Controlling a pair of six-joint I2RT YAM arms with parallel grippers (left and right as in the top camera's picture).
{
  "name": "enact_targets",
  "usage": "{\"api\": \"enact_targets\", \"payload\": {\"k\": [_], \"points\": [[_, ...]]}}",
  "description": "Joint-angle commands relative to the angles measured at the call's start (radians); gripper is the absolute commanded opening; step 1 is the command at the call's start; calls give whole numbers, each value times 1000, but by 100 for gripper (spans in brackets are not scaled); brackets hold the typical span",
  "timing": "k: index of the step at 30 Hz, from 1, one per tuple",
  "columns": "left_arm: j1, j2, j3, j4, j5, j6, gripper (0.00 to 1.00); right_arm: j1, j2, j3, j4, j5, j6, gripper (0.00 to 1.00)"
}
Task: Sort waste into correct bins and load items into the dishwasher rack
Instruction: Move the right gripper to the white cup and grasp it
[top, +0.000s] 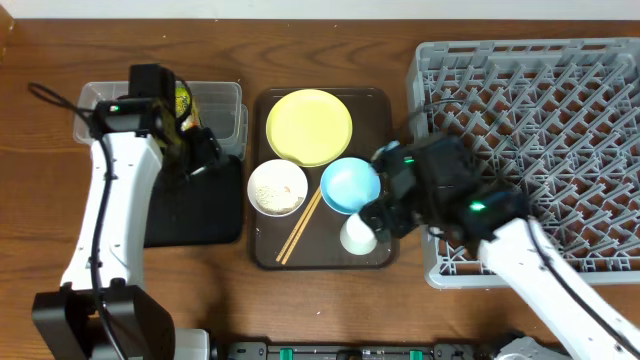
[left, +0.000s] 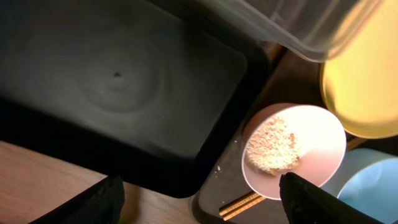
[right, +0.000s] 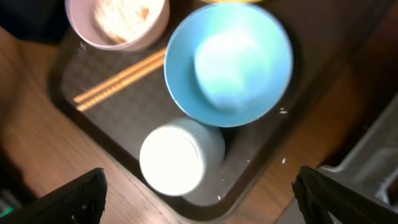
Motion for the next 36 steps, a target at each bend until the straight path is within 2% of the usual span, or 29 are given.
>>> {"api": "enact_targets", "payload": {"k": [1,11,21,26,32,36], "points": [[12,-4,-3,-6,-3,-17,82,72,65,11,3,141,65,95],[12,-4,-3,-6,-3,-17,83,156,241,11,-8,141,200,89],[12,-4,-3,-6,-3,-17,83,159,258,11,15,141,214,68],[12,-4,-3,-6,-3,-17,83,159,258,11,14,137,215,51],[12,-4,-3,-6,-3,-17,83,157,246,37,18,29,230,50],[12,-4,-3,-6,-3,-17,83,147,214,81,14,-73,190,50]]}}
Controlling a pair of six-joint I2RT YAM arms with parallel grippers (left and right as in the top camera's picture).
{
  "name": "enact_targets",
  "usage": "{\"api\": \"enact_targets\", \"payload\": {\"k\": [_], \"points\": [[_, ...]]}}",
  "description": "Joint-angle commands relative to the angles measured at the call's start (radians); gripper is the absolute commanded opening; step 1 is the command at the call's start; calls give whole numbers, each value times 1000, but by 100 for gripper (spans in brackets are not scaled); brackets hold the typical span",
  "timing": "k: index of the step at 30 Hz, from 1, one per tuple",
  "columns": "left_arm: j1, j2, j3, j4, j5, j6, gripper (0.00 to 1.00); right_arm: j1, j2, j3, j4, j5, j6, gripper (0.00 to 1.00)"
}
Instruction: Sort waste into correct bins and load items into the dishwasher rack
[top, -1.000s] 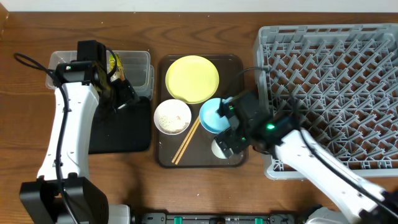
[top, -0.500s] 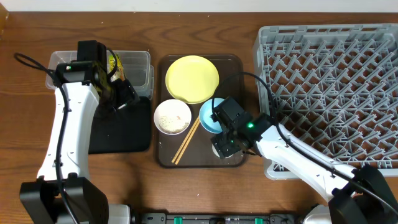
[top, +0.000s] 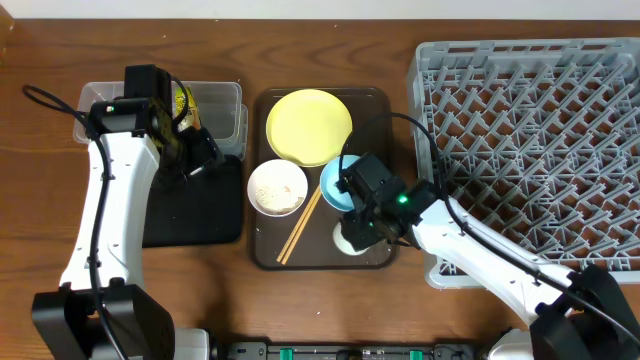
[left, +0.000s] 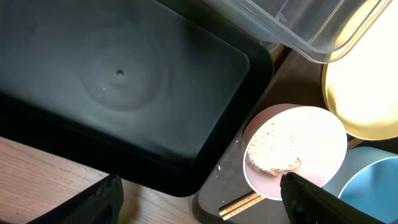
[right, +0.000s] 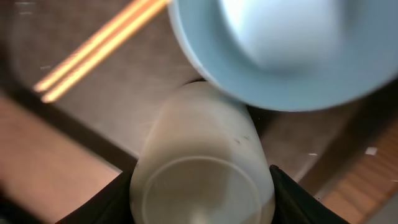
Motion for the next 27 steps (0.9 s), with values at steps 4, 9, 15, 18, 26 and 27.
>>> {"api": "enact_targets", "payload": {"k": [4,9,15,18,26,27], "points": [[4,-4,-3,-2,-5,-10,83,-23,-69,85,6,-130,-51,51],[4,-4,-3,-3,-5,-10,84,-86,-101,92,93,-124,-52,52],[4,-4,-3,-3,-5,-10,84,-174,-82,90,160,-105,-52,51],[4,-4,-3,-3,-5,-10,84,-194,-64,90,159,-128,-51,50],[4,-4,-3,-2,-5,-10,84,-192,-56,90,179,-215,-53,50],[4,-4,-3,-2,-5,-10,84,-192,-56,90,183,-245,-53,50]]}}
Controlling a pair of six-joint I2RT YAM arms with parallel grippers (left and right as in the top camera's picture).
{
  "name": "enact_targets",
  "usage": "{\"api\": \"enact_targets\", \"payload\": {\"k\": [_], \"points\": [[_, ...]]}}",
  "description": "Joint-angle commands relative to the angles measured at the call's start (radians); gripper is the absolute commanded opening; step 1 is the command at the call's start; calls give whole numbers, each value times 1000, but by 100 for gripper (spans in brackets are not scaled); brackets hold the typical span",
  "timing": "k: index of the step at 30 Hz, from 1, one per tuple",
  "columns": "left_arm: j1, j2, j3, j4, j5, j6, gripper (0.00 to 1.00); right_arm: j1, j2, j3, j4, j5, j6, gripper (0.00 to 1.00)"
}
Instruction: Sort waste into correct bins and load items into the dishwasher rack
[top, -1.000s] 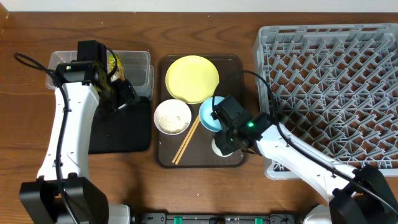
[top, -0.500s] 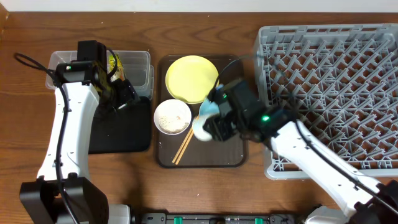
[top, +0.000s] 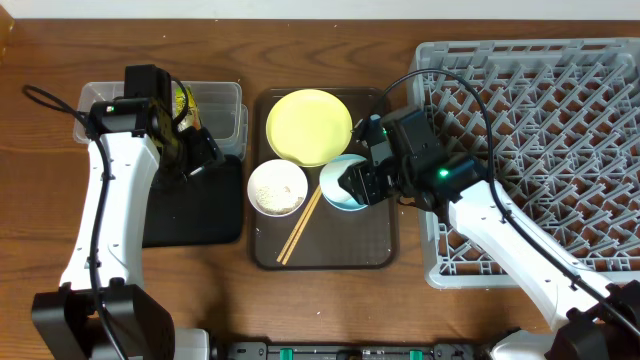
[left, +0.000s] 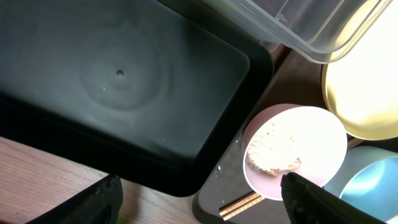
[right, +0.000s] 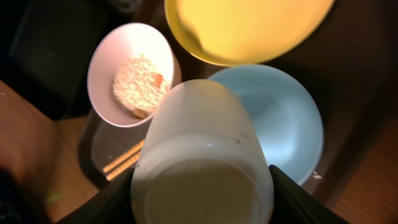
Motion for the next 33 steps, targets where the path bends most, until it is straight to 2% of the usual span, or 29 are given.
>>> {"api": "enact_targets", "payload": {"k": [1,5,10,14,18,26,30,33], "points": [[4,-4,-3,-2,-5,-9,84,-7,1,16,11,-120,-15,50],[4,-4,-3,-2,-5,-9,84,-8,2,12,-35,-276,-60,51],[4,-4,-3,1,-5,-9,84,11,2,-5,-151,-346,-58,51],[4,-4,-3,2,-5,-10,84,15,2,-30,-197,-282,6,57],[4,-4,-3,3,-5,-9,84,18,2,-79,-200,-261,35,53],[4,-4,-3,5,-5,-9,84,32,2,-197,-132,-194,54,54],[4,-4,-3,5,-5,-9,84,31,2,-211,-134,-124,54,59],[4,-4,-3,5,-5,-9,84,31,2,-211,-132,-63,54,69]]}}
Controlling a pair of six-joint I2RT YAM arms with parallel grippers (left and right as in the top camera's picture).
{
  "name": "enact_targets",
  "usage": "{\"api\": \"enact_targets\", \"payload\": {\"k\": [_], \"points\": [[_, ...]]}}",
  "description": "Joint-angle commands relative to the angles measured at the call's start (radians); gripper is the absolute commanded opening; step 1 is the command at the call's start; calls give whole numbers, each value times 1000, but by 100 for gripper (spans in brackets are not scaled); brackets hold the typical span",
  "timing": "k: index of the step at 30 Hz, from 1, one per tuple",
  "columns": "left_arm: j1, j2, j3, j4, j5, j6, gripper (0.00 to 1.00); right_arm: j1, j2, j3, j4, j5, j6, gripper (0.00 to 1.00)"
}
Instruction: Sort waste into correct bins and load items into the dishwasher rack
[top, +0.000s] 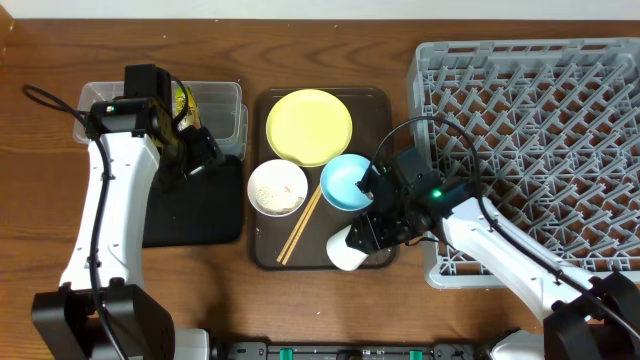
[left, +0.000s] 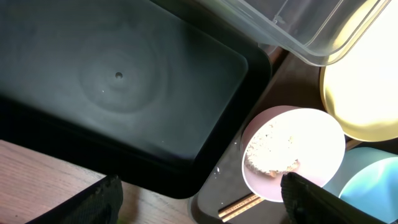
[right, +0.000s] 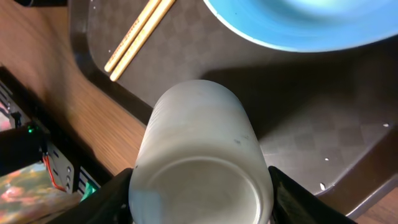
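Note:
A white cup (top: 346, 250) (right: 199, 137) hangs tilted over the front edge of the brown tray (top: 380, 105), its base toward the wrist camera. My right gripper (top: 368, 232) (right: 200, 194) is shut on it. On the tray lie a yellow plate (top: 309, 127), a blue bowl (top: 348, 182) (right: 298, 25), a pale bowl of food scraps (top: 277, 187) (left: 292, 149) and chopsticks (top: 299, 226) (right: 137, 31). My left gripper (top: 197, 152) (left: 199, 200) is open over the black bin (top: 195, 215) (left: 118, 81), with nothing between its fingers.
The grey dishwasher rack (top: 530, 150) fills the right side. Clear plastic containers (top: 215, 100) (left: 298, 25) stand behind the black bin, one holding something yellow. The table's front edge and dark equipment lie just below the tray.
My right gripper has moved with the white cup from above the blue bowl to the tray's front edge, lower down. The left arm has not moved.
The white cup stood at the tray's front right with my right gripper open above it. Then the fingers were around it. Then it was held up over the bowls, and now it hangs at the tray's front edge. The left gripper stayed open over the black bin.

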Motion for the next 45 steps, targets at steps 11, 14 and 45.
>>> {"api": "enact_targets", "payload": {"k": [11,14,45], "points": [[4,-4,-3,-3,-5,-10,84,10,-1,25,5,250,11,74],[4,-4,-3,-3,-5,-10,84,12,-1,26,-3,219,12,54],[4,-4,-3,-3,-6,-9,84,16,-1,26,0,-116,-8,76]]}}
